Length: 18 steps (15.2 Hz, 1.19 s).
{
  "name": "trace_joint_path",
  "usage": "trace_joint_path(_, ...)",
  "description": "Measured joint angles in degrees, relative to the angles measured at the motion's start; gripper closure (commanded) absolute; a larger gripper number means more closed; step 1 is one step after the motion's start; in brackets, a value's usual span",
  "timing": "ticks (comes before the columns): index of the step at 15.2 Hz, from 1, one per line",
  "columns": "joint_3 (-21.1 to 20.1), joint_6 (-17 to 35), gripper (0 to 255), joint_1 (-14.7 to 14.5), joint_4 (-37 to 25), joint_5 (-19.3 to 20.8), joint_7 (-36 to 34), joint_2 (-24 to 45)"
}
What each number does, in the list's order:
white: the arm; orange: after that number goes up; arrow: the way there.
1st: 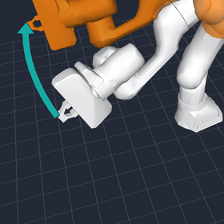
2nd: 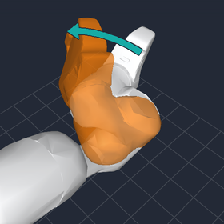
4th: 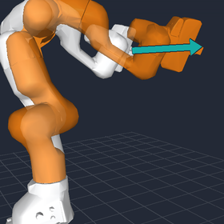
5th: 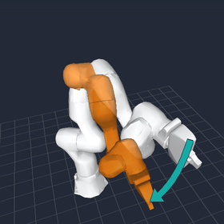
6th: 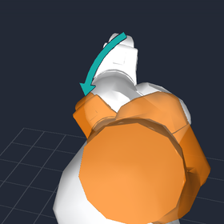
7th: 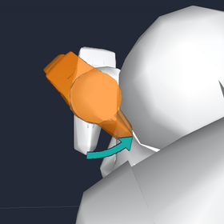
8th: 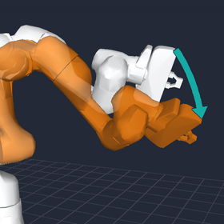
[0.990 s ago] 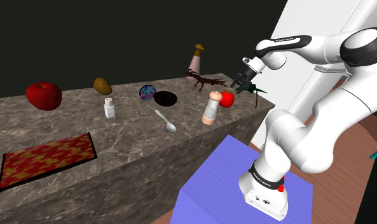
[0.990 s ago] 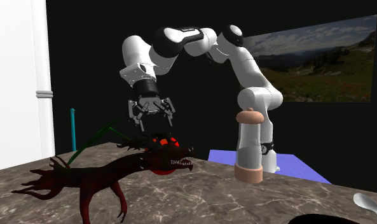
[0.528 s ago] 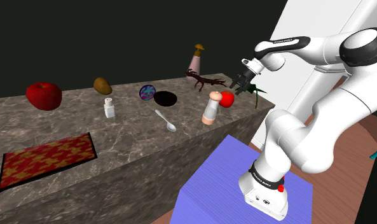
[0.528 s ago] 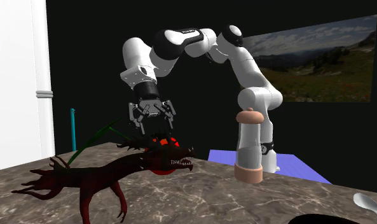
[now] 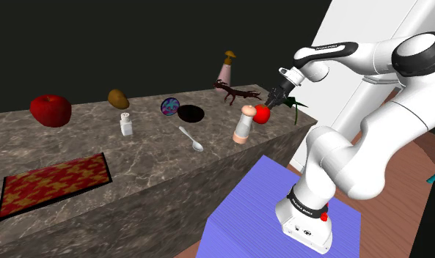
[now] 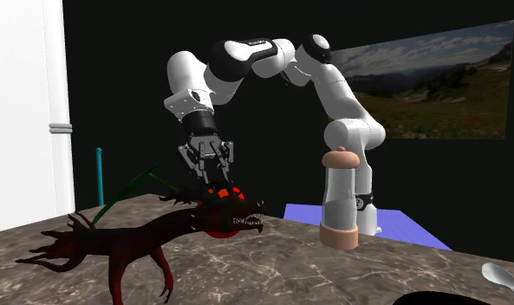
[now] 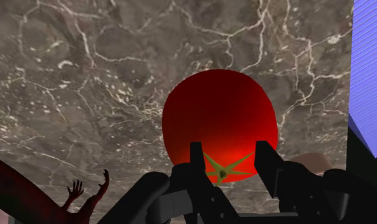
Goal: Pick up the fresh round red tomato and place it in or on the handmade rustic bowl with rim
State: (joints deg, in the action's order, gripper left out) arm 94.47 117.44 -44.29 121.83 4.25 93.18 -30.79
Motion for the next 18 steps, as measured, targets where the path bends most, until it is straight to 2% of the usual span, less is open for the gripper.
trace_joint_path(7, -1.2, -1.3, 255, 0.9, -0.8, -0.4, -0.2, 0.3)
trace_joint_path(18, -8.6, -8.4, 255, 6.3, -5.2, -2.4, -1.6, 1.8)
